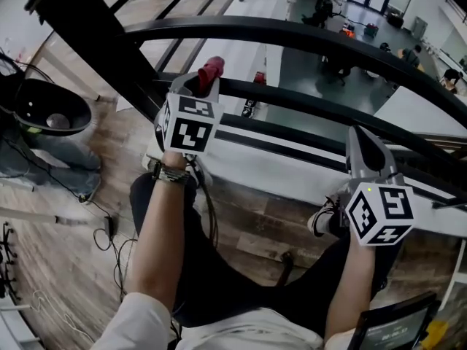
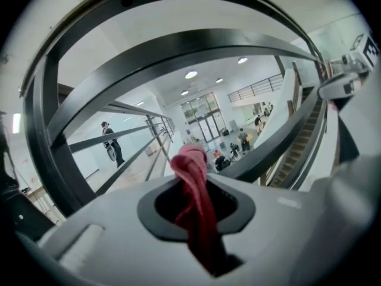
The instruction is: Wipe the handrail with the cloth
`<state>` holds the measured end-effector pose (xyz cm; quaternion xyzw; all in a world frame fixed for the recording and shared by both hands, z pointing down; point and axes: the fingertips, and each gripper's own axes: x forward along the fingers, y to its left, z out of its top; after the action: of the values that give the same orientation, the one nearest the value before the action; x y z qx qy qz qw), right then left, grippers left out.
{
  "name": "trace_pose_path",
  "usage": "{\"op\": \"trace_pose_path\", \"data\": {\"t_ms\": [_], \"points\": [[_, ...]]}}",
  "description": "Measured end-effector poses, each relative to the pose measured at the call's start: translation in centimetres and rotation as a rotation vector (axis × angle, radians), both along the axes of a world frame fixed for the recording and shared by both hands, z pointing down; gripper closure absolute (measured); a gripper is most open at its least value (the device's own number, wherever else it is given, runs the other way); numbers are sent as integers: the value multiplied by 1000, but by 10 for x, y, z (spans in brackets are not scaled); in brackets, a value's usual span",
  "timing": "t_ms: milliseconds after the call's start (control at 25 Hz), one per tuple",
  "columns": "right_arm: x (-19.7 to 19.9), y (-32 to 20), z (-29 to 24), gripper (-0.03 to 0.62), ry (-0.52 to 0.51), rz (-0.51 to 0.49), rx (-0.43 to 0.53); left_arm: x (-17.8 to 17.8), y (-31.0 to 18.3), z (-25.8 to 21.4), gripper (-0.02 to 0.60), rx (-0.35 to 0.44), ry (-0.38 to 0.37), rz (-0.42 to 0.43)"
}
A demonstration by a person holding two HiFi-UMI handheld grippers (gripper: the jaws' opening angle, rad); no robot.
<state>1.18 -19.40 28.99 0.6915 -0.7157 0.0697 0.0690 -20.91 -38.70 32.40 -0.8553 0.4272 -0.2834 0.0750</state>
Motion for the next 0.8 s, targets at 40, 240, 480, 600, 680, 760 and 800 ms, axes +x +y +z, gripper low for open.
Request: {"op": "trace_pose_path", "data": {"t_ms": [40,240,480,600,680,760,800], "points": [[2,2,1,592,0,2,-1,7,3,0,515,-3,4,8],[14,13,14,592,10,14,-33,27,14,9,515,-39,43,9],[38,20,12,592,-23,32,-27,51,26,15,515,-154,44,15],[39,20,12,592,0,22,-29,66,34,14,515,-139,2,51],[46,19,27,592,22,46,-63,77,39,12,515,-133,-6,90],[51,18,45,592,3,58,-100,90,47,12,515,-144,15,121],[51,18,48,592,-10,56,-108,96,51,15,515,-142,18,128]]}}
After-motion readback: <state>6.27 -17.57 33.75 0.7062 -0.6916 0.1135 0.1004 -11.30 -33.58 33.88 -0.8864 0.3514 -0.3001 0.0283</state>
